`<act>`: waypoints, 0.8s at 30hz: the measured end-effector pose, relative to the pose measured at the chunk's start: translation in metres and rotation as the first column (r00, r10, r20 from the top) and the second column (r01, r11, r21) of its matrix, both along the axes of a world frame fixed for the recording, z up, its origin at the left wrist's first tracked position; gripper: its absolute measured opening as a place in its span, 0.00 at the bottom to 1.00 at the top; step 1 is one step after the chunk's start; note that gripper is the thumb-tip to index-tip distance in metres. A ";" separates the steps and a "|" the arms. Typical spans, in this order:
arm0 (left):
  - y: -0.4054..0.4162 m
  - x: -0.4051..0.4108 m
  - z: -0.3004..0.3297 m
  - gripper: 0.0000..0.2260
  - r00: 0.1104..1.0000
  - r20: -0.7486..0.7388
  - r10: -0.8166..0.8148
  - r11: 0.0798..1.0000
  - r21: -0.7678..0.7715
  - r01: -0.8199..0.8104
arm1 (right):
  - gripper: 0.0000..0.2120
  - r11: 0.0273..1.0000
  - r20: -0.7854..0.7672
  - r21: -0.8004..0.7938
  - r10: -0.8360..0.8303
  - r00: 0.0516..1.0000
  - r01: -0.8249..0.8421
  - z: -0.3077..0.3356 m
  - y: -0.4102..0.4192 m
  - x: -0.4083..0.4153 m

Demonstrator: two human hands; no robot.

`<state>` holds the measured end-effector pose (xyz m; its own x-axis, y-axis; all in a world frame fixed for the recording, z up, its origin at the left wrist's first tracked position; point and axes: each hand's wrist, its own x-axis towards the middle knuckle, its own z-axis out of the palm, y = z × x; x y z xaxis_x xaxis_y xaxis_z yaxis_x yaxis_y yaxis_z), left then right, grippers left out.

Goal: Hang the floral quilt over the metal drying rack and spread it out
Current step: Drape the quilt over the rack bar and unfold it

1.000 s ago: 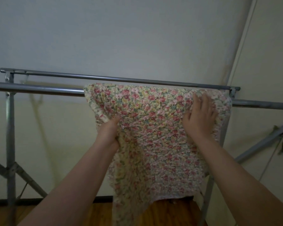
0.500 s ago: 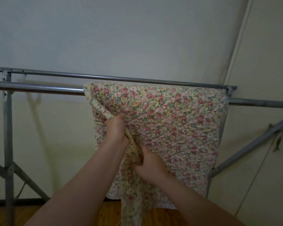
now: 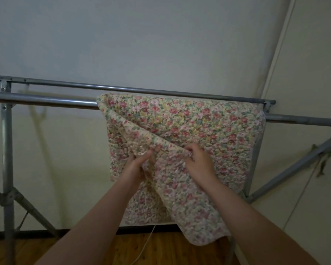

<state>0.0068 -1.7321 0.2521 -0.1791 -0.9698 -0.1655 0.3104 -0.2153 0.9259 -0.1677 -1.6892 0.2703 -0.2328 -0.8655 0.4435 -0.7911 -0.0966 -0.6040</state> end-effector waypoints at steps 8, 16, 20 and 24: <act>0.023 -0.035 0.038 0.12 0.982 -0.141 -0.129 0.959 0.234 0.160 | 0.12 0.979 -0.267 -0.205 -0.066 0.961 0.010 -0.012 -0.001 -0.015; 0.040 -0.054 0.069 0.13 0.964 -0.265 0.004 0.949 0.306 0.080 | 0.40 0.952 0.152 0.060 0.287 0.946 -0.299 -0.015 0.032 -0.025; 0.046 -0.062 0.076 0.12 0.953 -0.301 0.025 0.954 0.291 0.067 | 0.57 0.915 0.056 0.255 0.309 0.950 -0.313 -0.008 0.043 -0.025; 0.050 -0.064 0.079 0.10 0.946 -0.323 0.015 0.960 0.270 0.077 | 0.51 0.974 0.009 0.194 0.116 0.993 -0.115 -0.011 0.049 -0.022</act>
<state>-0.0572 -1.6818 0.3315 -0.2961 -0.8870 -0.3544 0.5676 -0.4618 0.6816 -0.1898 -1.6407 0.2593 -0.1255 -0.9562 0.2646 -0.7829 -0.0683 -0.6184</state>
